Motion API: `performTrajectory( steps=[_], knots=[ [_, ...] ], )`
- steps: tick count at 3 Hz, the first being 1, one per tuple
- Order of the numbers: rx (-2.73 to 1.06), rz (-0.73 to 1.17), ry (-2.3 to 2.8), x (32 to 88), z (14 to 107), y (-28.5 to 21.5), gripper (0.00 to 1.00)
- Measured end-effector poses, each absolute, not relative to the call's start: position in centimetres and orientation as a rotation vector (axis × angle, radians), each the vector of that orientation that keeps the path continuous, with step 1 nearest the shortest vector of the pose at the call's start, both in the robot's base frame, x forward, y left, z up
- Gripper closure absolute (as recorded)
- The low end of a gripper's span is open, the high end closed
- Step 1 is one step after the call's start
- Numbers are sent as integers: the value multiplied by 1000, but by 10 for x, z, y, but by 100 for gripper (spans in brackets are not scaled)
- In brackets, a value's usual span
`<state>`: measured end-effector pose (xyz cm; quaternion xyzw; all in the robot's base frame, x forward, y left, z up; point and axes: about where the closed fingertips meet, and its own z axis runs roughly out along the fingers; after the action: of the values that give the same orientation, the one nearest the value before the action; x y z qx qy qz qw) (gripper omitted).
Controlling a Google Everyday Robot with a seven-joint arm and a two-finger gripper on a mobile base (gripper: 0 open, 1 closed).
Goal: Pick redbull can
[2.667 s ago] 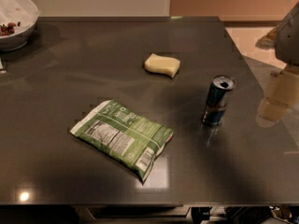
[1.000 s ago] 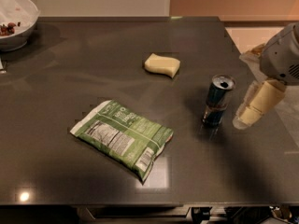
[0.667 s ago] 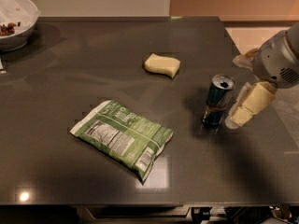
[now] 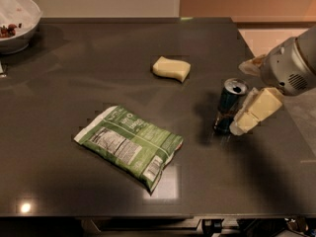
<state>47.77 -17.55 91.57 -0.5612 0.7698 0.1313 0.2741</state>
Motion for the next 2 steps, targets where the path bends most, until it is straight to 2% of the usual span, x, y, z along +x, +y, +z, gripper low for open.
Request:
performTrajectory(
  steps=[1,2],
  knots=[
    [-1502,385,2064,477,913,-173,18],
    [-1499,396,2064,478,910,-174,40]
  ],
)
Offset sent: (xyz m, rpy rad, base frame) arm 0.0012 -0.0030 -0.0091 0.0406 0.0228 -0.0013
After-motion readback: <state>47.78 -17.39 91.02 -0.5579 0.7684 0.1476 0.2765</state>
